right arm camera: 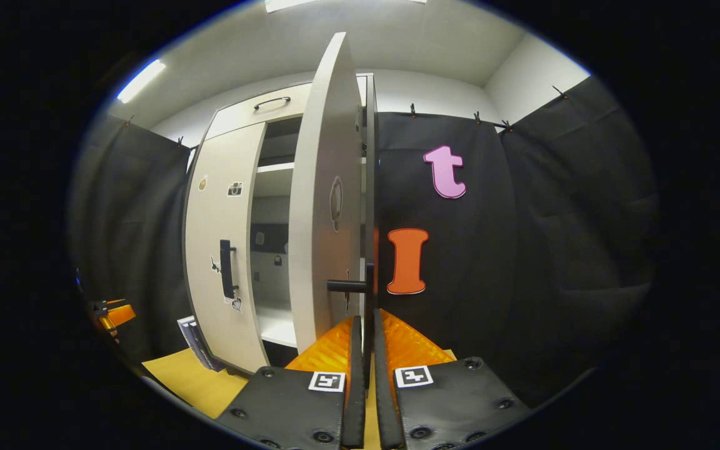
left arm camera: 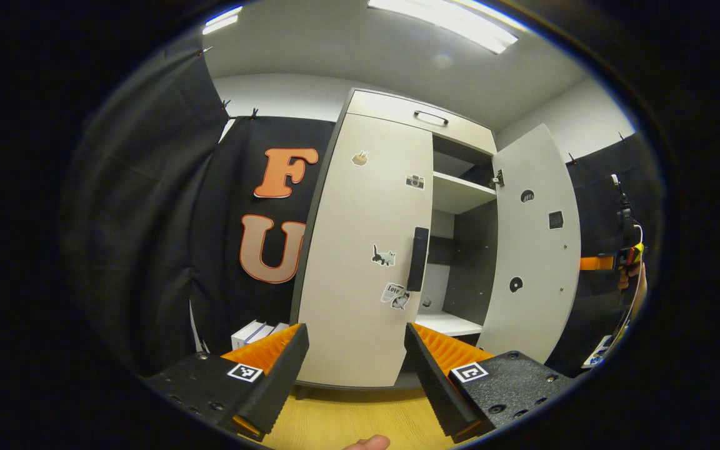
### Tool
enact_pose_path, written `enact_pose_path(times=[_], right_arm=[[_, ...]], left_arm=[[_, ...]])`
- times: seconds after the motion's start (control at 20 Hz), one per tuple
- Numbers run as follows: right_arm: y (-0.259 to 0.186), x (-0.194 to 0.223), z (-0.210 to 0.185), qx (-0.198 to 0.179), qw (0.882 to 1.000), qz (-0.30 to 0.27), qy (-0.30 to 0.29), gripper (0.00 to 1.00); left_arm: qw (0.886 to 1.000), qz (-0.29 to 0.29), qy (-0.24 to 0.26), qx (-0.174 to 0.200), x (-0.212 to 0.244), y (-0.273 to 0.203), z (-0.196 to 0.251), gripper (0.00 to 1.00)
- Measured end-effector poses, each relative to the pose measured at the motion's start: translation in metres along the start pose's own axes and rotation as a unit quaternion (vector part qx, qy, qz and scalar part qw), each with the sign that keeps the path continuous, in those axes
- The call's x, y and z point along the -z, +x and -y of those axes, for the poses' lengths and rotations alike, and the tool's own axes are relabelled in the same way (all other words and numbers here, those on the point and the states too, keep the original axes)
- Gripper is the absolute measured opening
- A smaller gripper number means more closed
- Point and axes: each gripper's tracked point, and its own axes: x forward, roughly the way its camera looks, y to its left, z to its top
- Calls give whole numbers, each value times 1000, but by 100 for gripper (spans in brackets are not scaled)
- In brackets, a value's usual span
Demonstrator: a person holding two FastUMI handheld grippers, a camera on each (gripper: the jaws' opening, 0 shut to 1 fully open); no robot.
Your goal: Open the right door of the double-door shoe cabinet with the right hand, and open the left door with the left hand.
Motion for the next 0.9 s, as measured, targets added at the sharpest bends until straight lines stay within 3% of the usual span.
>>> enact_pose_path(times=[0.3,0.45,0.55,0.6,0.7,0.75,0.8,0.9], right_arm=[[-33,-7,-16,-5,1000,3,-2,16],[-49,-5,-34,-27,1000,4,14,63],[-54,-5,-38,-29,999,4,18,65],[-56,-2,-38,-23,1000,0,14,80],[-57,-1,-38,-9,1000,-2,3,97],[-58,-2,-39,-7,1000,-3,-1,94],[-59,-2,-42,-8,1000,-3,-3,99],[-59,-1,-44,-8,1000,-2,4,94]], left_arm=[[1000,-8,-20,14,6,12,12,94],[999,-17,-22,24,8,19,24,91],[999,-21,-15,29,8,27,31,94],[999,-22,-13,32,7,30,34,94],[998,-26,-24,46,9,38,44,94],[998,-30,-33,54,8,42,49,92],[997,-32,-40,58,6,51,54,94],[997,-31,-26,60,-4,74,60,94]])
